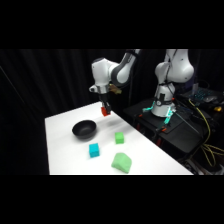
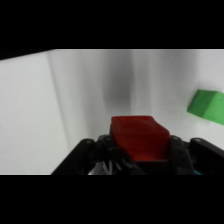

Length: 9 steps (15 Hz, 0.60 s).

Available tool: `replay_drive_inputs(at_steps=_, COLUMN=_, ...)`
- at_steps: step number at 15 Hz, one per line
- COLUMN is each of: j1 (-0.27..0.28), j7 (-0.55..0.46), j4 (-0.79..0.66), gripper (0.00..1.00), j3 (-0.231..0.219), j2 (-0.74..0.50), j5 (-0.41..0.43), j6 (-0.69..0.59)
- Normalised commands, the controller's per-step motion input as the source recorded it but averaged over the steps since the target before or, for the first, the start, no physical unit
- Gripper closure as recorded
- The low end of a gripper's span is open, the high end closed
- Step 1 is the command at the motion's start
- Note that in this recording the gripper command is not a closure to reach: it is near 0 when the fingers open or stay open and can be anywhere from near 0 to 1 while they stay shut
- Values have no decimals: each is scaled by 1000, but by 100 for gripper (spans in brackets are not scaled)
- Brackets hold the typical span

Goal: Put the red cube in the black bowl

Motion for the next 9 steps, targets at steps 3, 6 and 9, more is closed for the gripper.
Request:
replay_drive_inputs(at_steps=3, j1=65, j7=93, j4=440, gripper=100, j3=-27, j2=-74, j5=-53, j6=-475)
replay_drive_inputs(at_steps=6, j1=71, j7=38, j4=540, gripper=100, j3=10, j2=141, j5=76, j6=-356)
replay_drive_inputs(at_steps=9, j1=70, j7=54, j4=589, gripper=100, j3=33, j2=306, j5=123, j6=-243)
